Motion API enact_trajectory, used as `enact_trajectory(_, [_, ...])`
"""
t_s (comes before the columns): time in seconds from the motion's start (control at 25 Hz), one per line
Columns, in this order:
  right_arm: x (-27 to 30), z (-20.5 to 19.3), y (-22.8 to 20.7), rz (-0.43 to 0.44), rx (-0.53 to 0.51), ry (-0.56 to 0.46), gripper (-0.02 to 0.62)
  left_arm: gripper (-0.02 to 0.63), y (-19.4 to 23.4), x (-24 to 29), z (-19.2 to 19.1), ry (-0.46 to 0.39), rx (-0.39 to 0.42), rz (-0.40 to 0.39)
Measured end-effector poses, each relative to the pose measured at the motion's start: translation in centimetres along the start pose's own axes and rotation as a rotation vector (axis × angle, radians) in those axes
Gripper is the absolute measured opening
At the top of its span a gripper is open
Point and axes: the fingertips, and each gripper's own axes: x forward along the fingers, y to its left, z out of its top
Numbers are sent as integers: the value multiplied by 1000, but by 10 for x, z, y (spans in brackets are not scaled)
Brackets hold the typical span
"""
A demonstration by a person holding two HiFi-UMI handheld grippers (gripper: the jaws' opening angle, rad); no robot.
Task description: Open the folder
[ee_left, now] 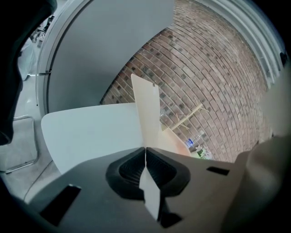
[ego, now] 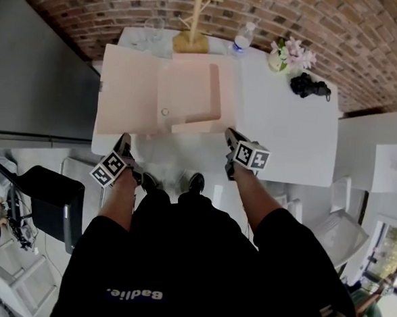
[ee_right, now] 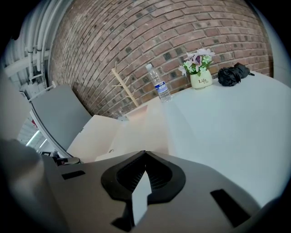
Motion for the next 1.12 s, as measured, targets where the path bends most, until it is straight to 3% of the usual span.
enact_trajectory(0.2, [2, 1, 2, 0, 14, 7, 29, 6, -26, -4, 3, 14, 41, -83])
enact_trajectory(0.6, [-17, 20, 19, 41, -10, -25, 29, 29, -92, -6, -11, 113, 236, -237])
enact_trajectory(0.92, [-49, 33, 28, 70, 19, -85, 29, 34, -123, -16, -37, 187, 285, -324])
enact_trajectory(1.12, [-70, 48, 40, 99, 19, -144, 29, 20, -143, -28, -32, 165, 300, -376])
